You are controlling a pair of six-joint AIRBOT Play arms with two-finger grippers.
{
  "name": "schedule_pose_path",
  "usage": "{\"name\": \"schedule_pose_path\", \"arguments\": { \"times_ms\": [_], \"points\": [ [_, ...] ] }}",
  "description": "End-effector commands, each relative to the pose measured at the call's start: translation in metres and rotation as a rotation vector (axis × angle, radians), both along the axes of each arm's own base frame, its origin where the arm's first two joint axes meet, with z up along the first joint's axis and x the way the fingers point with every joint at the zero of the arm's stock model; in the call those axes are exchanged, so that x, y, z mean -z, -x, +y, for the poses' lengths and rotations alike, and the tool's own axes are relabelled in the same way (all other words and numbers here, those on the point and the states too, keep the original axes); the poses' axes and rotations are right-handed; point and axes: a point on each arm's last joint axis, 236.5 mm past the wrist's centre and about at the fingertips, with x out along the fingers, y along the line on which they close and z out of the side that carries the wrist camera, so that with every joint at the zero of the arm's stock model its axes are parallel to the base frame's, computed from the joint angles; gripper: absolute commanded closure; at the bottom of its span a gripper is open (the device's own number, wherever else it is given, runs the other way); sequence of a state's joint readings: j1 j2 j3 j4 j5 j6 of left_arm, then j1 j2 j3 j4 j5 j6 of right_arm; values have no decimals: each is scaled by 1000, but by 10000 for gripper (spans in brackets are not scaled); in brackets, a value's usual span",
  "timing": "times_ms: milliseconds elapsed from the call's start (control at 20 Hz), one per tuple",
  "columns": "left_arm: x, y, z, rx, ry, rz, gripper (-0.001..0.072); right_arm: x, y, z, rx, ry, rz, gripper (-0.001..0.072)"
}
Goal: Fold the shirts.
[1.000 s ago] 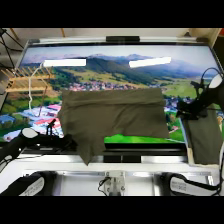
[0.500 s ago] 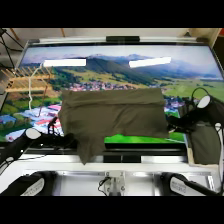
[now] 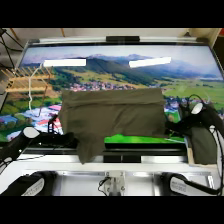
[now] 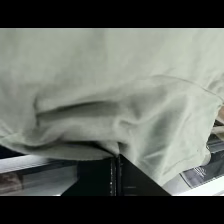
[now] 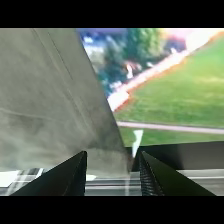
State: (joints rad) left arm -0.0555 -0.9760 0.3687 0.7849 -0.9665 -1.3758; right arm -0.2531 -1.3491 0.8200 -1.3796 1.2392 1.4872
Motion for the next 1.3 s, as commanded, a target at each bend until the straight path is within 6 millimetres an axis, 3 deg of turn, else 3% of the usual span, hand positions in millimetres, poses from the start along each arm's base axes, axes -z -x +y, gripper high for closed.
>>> {"name": "schedule_pose_path", "arguments": {
  "times_ms": [0, 150, 250, 300, 400, 500, 650, 700, 800, 1000, 1150, 1250],
  "points": [
    [-1, 2, -1, 9, 5, 4, 661, 7, -11, 9, 43, -36, -34, 246],
    [-1, 1, -1, 5, 4, 4, 661, 8, -11, 21, 68, -79, -29, 282],
    [-4, -3, -1, 5, 4, -7, 661, 7, -4, 27, 37, -98, -5, 567],
    [-7, -8, -1, 0, 3, -24, 661, 5, -3, 33, 20, -119, 0, 650],
    [-23, -26, -2, 29, 2, -96, 661, -3, -2, 36, -45, -142, -11, 650],
    [-52, -56, 4, 22, 7, -183, 661, -21, -12, 20, -94, -82, -49, 650],
    [-110, -105, 37, -54, 11, -305, 663, -63, -58, -4, -115, 24, -215, 651],
    [-126, -119, 48, -81, 5, -343, 663, -75, -77, -3, -105, 27, -272, 651],
    [-140, -141, 55, -96, -4, -380, 663, -94, -123, 3, -89, 44, -423, 651],
    [-126, -185, 61, -92, 0, -339, 663, -96, -199, 16, -67, 91, -576, 650],
    [-106, -216, 67, -96, 5, -297, 663, -76, -229, 20, -26, 53, -555, 650],
    [-82, -231, 66, -93, 12, -246, 662, -60, -246, 26, 2, 16, -550, 650]
  ]
}}
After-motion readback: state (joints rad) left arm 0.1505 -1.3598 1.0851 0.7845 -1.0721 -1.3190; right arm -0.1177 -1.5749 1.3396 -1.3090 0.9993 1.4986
